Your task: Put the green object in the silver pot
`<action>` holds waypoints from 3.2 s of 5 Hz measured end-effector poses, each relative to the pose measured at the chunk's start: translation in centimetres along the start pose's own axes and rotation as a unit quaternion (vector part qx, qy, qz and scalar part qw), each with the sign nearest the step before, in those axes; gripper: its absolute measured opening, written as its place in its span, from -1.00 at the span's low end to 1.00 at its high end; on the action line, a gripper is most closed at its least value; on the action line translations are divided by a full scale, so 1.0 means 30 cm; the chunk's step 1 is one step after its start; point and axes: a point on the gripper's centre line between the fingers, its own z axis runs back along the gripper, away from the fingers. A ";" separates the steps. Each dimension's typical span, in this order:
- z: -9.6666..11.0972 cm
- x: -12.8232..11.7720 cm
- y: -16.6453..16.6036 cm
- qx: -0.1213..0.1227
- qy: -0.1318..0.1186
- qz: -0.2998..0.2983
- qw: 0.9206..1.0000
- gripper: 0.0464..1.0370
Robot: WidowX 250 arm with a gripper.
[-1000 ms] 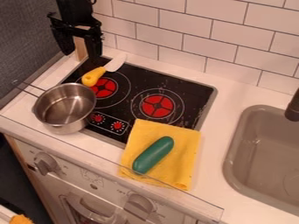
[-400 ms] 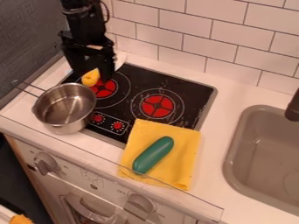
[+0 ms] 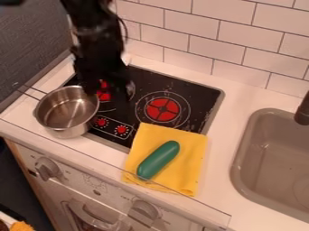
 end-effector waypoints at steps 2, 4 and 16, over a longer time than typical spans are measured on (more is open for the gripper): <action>-0.097 -0.050 -0.175 0.020 0.017 -0.088 0.996 0.93; -0.155 -0.049 -0.263 0.021 0.025 -0.131 0.991 0.93; -0.045 -0.100 0.256 0.033 0.019 0.097 0.995 0.45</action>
